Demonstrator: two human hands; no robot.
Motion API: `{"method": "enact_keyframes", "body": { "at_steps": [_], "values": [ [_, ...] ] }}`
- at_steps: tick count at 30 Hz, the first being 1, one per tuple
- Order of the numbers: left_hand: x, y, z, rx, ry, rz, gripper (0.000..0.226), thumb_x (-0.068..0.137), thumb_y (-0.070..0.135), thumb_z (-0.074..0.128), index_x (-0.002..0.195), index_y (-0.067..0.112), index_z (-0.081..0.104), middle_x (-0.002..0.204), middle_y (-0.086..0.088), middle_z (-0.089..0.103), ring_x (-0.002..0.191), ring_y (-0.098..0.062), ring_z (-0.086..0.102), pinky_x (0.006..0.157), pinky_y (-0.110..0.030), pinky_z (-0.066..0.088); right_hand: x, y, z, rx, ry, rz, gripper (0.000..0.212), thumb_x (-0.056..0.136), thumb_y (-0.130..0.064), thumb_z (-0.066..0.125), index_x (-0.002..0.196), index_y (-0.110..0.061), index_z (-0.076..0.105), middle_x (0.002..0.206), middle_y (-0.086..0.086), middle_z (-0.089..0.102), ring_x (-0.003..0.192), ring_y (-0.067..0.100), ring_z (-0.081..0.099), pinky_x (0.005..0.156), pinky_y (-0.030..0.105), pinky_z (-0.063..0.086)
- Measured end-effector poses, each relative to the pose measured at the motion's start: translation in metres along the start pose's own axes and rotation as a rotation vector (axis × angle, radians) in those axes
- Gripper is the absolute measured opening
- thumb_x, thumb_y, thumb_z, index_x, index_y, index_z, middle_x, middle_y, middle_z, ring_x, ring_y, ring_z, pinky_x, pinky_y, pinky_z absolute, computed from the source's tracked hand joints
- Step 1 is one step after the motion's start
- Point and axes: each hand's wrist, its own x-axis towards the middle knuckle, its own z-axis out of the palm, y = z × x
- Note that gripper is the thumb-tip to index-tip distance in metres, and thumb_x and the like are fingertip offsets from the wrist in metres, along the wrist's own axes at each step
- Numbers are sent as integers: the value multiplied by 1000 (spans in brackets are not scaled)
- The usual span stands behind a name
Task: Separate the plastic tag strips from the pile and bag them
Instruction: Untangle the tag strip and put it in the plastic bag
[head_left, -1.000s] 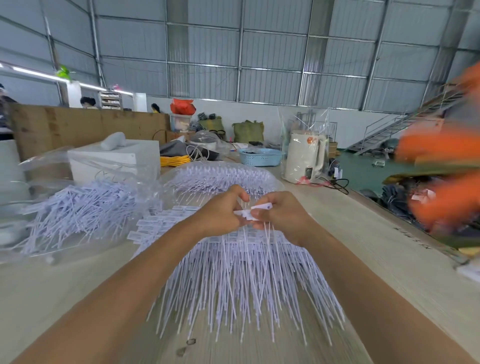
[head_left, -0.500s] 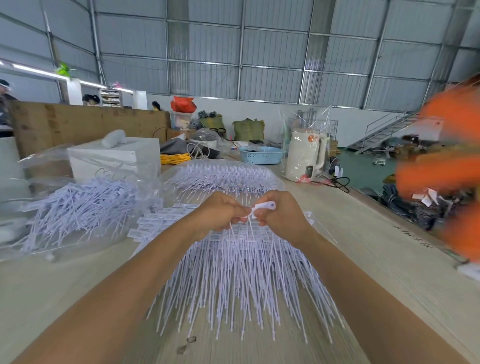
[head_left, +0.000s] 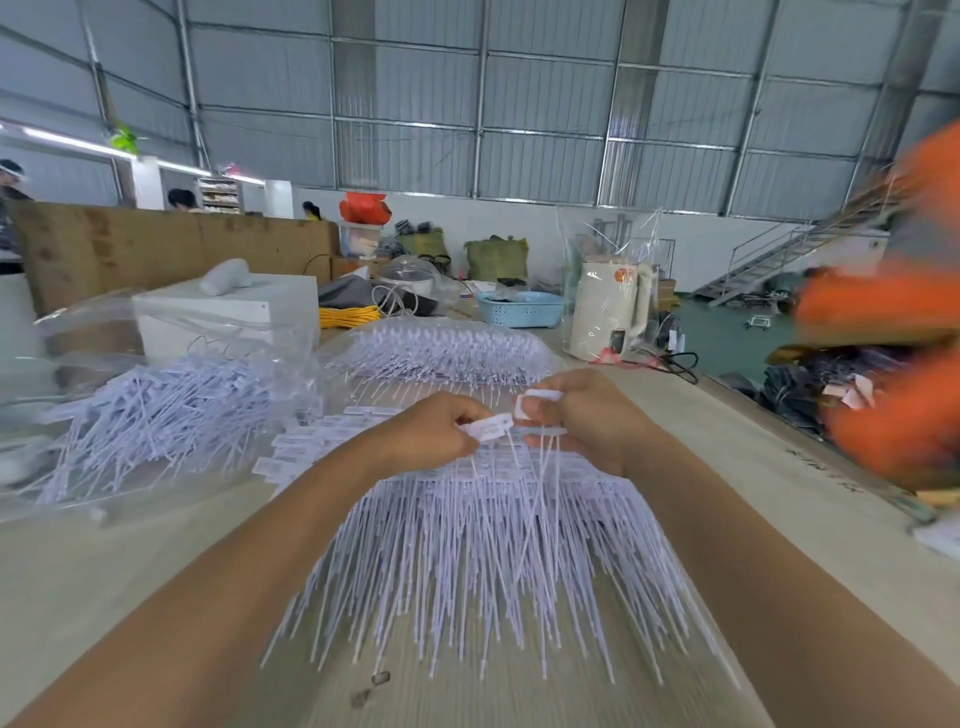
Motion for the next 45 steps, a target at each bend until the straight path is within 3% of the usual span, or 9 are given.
{"method": "enact_keyframes", "body": {
  "at_steps": [5,8,11,15,18,21,29,37,45],
  "values": [
    [4,4,2,48,131,114,31,84,3,64,109,20,56,89,4,52,77,-14,52,71,-30,47,-2,1,17,-115,-13,-76,17,86,3,60,72,-5,56,82,19,63,69,27,62,75,45,56],
    [3,0,0,-241,238,26,29,79,0,71,103,9,59,88,0,60,75,-14,60,75,-34,55,-2,3,14,-27,23,-116,19,86,9,57,71,-4,55,77,20,61,61,25,60,67,38,57],
    [2,-3,-1,-395,223,-16,5,82,1,68,84,1,63,60,-3,67,49,-7,62,53,-19,54,-1,8,13,-26,32,-184,13,85,11,58,80,-1,56,75,13,57,57,20,58,57,26,55],
    [3,1,1,-472,271,-48,18,86,11,66,70,8,59,52,-1,66,41,-6,57,41,-16,44,-1,9,13,-164,45,-283,9,83,11,60,90,6,61,73,16,59,55,19,57,60,30,54],
    [0,8,2,-622,192,-133,22,89,8,61,68,8,55,46,0,59,36,-5,45,37,-14,37,-1,9,19,-370,139,-372,10,79,7,62,83,-3,63,71,12,60,62,24,58,65,40,53],
    [-6,12,-6,-838,16,-260,31,92,5,53,61,10,52,45,1,49,33,-3,39,33,-10,30,1,17,9,-476,239,-397,16,80,6,57,80,-9,63,66,-2,55,57,12,53,49,18,41],
    [-11,4,-18,-466,243,-126,15,86,12,67,72,7,61,59,-5,65,41,-6,51,43,-16,43,-6,-20,-51,449,194,-149,13,88,0,57,100,4,58,81,12,57,62,15,58,56,22,54],
    [-6,35,-8,-510,246,-24,22,83,7,68,61,6,63,49,-1,61,39,-8,47,40,-16,39,-20,-38,8,-69,-36,-161,5,87,-2,61,89,3,61,88,21,62,82,33,62,82,50,55],
    [-10,32,-9,-676,262,-119,18,85,3,59,67,0,63,48,-7,58,41,-13,47,43,-20,37,-15,-17,22,88,-56,-144,6,87,1,60,82,-3,59,78,13,64,60,16,67,59,29,59]
  ]
}}
